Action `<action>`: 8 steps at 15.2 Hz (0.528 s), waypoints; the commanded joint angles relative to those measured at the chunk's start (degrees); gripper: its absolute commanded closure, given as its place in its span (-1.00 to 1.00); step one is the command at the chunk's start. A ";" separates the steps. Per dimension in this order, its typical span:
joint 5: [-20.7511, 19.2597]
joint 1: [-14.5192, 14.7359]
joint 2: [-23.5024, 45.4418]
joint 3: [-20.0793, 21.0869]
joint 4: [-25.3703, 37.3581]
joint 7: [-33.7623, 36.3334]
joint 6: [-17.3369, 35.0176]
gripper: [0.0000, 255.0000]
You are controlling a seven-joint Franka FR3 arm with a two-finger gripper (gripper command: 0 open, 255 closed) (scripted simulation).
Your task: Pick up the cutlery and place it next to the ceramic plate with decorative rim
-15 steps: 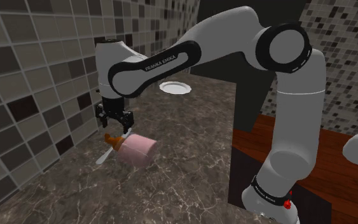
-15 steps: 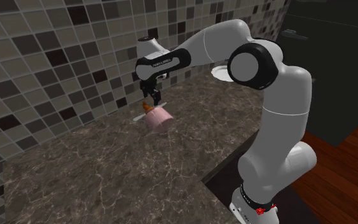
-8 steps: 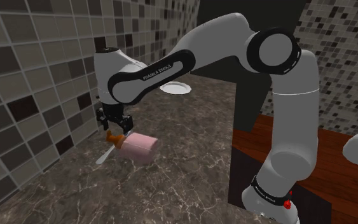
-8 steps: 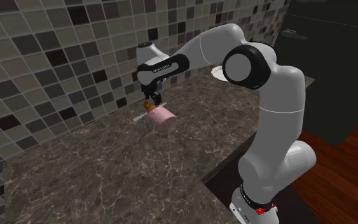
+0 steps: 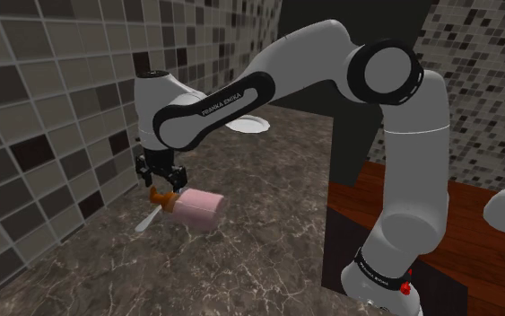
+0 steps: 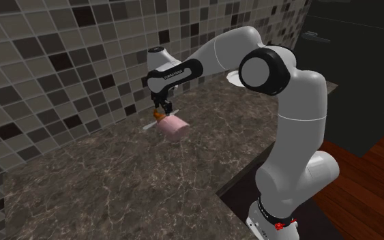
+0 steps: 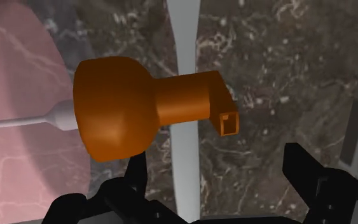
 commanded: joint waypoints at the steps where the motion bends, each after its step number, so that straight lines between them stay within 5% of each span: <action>1: 0.19 0.44 1.15 0.12 -0.96 0.06 -1.73 1.00; 8: 1.23 -0.89 -0.89 0.40 -3.63 -0.92 -0.84 1.00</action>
